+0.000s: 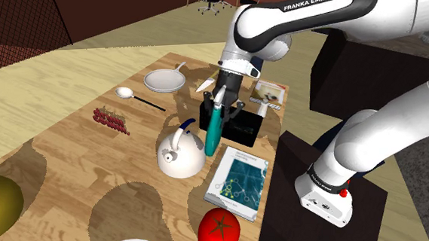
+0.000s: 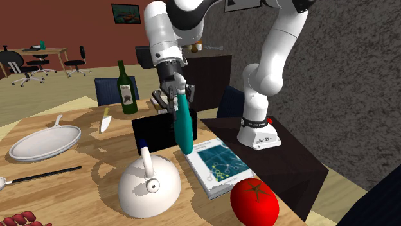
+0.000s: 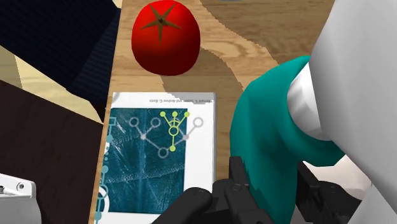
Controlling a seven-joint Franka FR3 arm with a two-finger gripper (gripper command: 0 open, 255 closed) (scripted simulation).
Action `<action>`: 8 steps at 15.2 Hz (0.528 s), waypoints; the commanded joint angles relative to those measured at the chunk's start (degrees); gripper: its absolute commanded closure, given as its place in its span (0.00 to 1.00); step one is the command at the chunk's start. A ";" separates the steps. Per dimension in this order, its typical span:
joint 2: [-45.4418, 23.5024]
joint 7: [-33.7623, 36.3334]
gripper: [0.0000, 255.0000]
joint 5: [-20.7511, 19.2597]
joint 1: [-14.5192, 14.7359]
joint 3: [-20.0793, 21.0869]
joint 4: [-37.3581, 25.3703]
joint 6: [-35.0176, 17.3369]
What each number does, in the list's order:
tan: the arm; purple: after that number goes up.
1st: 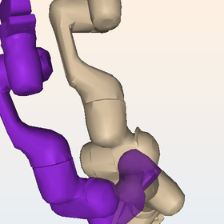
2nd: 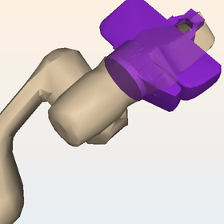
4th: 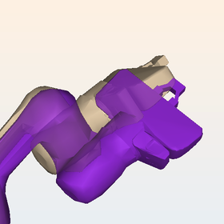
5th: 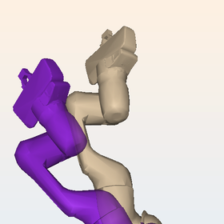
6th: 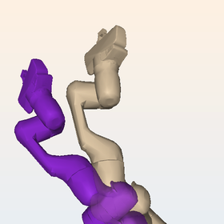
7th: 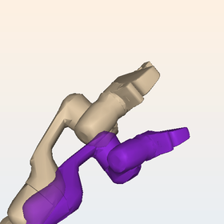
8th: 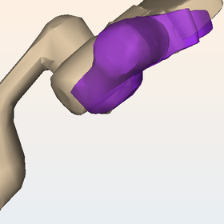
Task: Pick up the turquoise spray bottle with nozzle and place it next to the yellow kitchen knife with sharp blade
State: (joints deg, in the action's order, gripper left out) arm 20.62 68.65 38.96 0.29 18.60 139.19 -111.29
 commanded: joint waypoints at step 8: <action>2.44 3.10 1.00 -1.58 -0.44 -1.30 -4.80 6.70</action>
State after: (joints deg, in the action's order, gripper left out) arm 22.92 71.52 37.55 -0.08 17.46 134.89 -105.23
